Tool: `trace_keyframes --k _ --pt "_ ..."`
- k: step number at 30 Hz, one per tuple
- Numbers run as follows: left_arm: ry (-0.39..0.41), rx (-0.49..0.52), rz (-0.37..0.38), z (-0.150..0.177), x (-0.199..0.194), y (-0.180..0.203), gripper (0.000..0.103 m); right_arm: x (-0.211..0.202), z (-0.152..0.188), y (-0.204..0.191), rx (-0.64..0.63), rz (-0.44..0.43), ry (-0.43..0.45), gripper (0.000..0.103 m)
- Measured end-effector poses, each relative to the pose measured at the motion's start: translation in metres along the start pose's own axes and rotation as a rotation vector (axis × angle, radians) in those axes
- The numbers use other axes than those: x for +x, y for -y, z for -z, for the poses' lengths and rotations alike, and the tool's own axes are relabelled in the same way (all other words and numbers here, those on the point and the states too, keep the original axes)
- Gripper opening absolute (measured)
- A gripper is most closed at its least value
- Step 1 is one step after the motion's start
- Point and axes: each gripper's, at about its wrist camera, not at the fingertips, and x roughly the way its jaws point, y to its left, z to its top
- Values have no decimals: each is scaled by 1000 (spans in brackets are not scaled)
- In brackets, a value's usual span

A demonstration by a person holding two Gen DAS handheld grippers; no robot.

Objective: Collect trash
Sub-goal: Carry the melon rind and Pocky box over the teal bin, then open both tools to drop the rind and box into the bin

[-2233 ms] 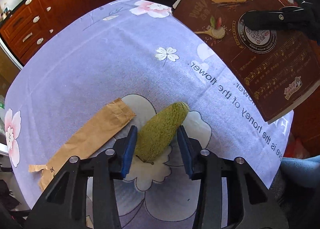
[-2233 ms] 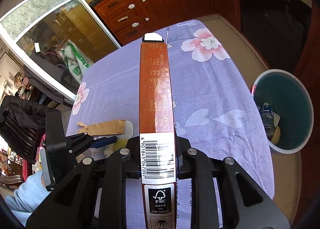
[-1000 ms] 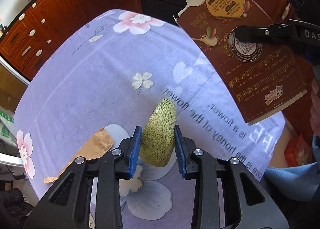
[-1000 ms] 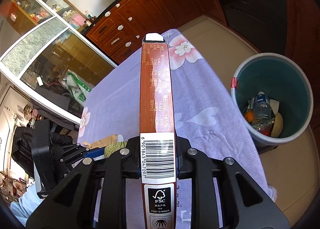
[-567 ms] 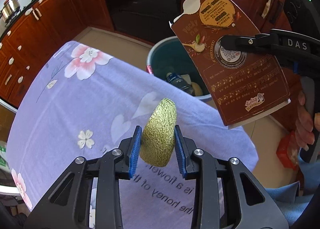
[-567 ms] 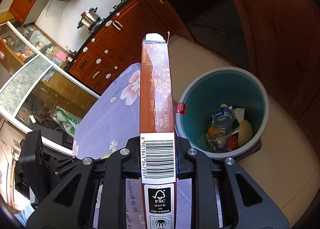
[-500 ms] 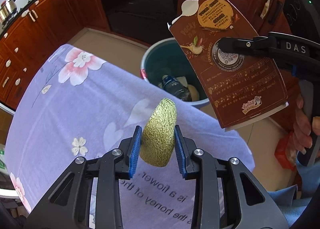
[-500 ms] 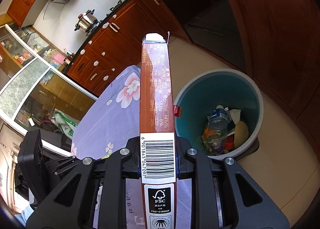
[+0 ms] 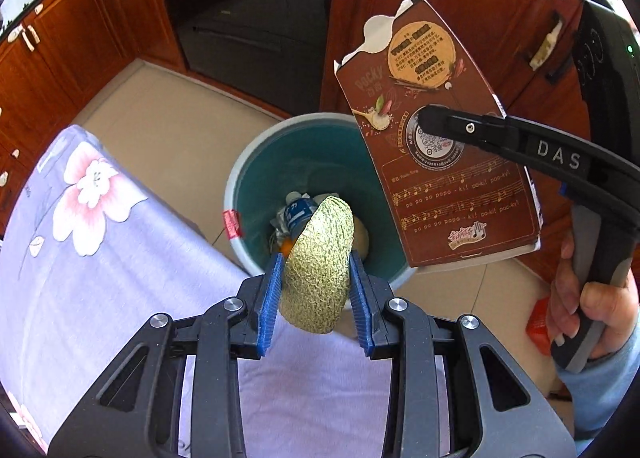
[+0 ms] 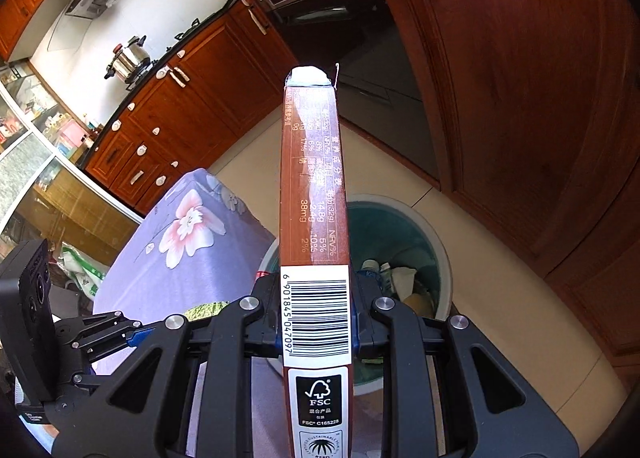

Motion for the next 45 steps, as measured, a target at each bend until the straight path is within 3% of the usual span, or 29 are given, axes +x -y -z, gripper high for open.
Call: trace_keyframes --k 10,13,15,16,20,27,29,35,41,45 --pt "-50 -41 21 -27 40 -11 34 40 -5 -1 -55 72 -28 21" --pt "-56 -57 24 -33 48 -12 37 48 -5 -4 -82 72 -45 26" --pt "-55 -68 14 -34 48 -11 56 48 -5 -6 -93 76 -42 55" --pt "-41 -68 6 -32 45 -10 61 46 -5 -7 -97 78 -33 69" --pt "-18 -76 -25 -30 39 -9 74 39 -3 -9 -93 73 -33 87" --pt "3 -107 -45 -20 21 -15 94 20 3 -14 -72 70 -61 88" --pt "10 -118 -49 -20 14 -14 97 12 7 -16 -64 71 -73 94" --pt "36 -147 -45 9 -19 -12 99 -13 23 -27 -75 65 -101 96" --pt "78 -148 -100 42 -47 -8 99 -44 40 -50 -132 79 -127 96" --pt "89 -164 -104 63 -60 -8 99 -63 53 -61 -152 127 -136 96"
